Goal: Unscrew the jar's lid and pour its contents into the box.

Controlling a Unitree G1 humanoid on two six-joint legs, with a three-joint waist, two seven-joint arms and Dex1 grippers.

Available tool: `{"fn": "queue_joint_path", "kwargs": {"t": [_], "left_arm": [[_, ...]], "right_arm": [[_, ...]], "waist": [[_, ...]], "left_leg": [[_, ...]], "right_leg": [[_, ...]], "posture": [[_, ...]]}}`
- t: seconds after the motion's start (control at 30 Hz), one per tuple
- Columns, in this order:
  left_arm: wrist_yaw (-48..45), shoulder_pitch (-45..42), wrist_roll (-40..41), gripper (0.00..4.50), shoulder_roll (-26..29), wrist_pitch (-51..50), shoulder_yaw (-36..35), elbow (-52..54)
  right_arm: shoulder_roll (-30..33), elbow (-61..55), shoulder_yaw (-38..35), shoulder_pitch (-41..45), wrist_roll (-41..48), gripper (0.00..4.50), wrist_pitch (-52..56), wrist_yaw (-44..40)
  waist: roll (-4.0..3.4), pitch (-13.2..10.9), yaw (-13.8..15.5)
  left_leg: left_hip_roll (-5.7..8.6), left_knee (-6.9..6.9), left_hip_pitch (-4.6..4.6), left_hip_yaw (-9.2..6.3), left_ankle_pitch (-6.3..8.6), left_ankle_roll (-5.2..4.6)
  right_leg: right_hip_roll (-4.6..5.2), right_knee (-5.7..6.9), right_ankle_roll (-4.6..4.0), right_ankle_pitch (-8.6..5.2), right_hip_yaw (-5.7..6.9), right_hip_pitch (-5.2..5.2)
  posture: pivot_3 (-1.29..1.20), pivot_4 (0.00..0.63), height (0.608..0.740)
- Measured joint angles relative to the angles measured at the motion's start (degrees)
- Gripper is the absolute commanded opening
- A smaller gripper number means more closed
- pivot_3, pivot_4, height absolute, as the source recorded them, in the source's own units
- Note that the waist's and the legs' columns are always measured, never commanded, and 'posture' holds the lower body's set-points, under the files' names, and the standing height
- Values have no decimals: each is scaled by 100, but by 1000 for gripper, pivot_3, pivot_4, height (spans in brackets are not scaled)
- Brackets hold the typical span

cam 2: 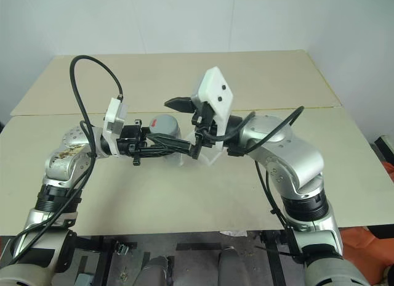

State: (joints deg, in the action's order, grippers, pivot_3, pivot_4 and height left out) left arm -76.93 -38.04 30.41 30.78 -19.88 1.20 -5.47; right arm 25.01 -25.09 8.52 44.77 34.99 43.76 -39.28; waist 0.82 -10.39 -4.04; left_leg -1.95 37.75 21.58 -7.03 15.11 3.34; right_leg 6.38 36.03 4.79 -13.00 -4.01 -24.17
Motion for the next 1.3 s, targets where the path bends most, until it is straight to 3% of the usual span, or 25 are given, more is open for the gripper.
{"fn": "queue_joint_path", "kwargs": {"t": [0.6,1.3], "left_arm": [[105,1,0,1921,60,0,0,18],[105,1,-1,1921,80,1,0,16]], "right_arm": [[-315,378,156,232,-245,4476,26,200],[93,438,120,156,-190,4476,45,1]], "waist": [[-1,0,-5],[-1,0,-3]], "left_leg": [[0,0,-1,-1,0,0],[0,0,0,0,0,0]], "right_leg": [[0,4,0,0,0,0],[0,2,0,0,0,0]], "posture": [[0,150,740],[0,150,740]]}}
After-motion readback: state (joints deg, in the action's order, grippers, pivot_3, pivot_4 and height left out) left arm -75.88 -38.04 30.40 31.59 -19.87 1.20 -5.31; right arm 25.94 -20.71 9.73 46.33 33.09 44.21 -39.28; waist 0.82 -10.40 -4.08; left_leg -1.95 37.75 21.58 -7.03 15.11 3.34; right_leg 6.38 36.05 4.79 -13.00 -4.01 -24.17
